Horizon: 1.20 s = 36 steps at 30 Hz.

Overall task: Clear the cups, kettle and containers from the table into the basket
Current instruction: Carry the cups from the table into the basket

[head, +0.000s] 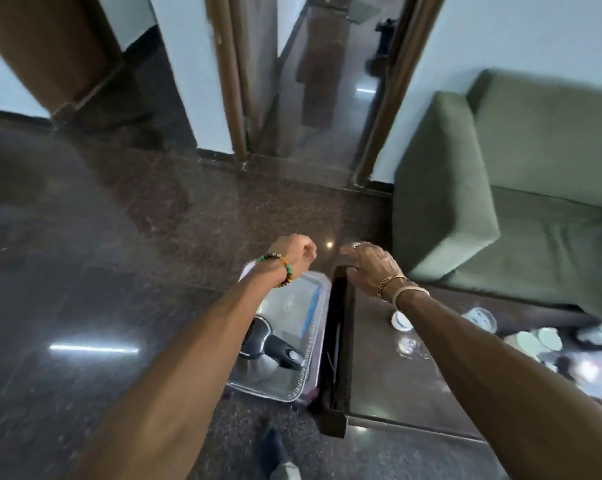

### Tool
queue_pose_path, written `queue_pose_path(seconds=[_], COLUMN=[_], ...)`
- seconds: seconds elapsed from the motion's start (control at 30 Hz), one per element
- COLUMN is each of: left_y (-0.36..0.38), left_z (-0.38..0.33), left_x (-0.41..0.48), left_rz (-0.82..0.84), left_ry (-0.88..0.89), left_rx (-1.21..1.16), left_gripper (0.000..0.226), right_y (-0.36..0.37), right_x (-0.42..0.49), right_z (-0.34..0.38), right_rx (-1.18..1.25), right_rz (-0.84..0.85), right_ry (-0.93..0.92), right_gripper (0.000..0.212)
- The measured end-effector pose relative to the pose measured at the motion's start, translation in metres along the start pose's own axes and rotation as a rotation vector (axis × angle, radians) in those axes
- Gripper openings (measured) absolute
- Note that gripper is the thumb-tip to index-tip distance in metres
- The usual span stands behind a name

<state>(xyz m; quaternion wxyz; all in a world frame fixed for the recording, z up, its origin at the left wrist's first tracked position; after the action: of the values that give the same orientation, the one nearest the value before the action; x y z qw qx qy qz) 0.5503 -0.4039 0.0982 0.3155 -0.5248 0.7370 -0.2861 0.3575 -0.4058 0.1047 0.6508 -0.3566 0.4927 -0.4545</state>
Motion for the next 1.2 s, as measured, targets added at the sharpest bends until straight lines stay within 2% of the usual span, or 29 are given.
queue_pose_path(seconds=[0.33,0.7,0.97,1.2], left_y=[0.076,0.222,0.291,0.381], left_z=[-0.173,-0.345,-0.462,-0.51], left_x=[-0.007,-0.086,-0.103,-0.101], left_rz=[-0.003,-0.03,-0.016,0.147], left_ry=[0.281,0.465,0.642,0.716], left_rx=[0.093,0.118,0.153,0.191], left_gripper=[0.022,0.026,0.027,0.024], right_y=[-0.07,-0.059,-0.088,-0.057], right_x=[-0.121,-0.317,-0.411,-0.452], right_z=[-0.152,-0.339,-0.442,-0.514], right_rx=[0.088,0.085,0.148,0.169], right_rz=[-0.31,-0.406,-0.61,-0.531], right_ry=[0.156,0.389,0.584,0.735], right_gripper=[0.048,0.044,0.041,0.041])
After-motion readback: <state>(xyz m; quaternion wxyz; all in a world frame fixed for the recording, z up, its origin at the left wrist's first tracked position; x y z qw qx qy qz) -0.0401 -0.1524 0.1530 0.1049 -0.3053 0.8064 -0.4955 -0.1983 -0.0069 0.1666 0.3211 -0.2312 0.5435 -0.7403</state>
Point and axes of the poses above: each hand's wrist, its own x-axis towards the middle knuckle, its own y-axis out of the palm, z = x × y, the point moved 1 cm from there along x, towards the middle knuckle, and after that the axes turned 10 degrees about y, right-handed, at the moved point
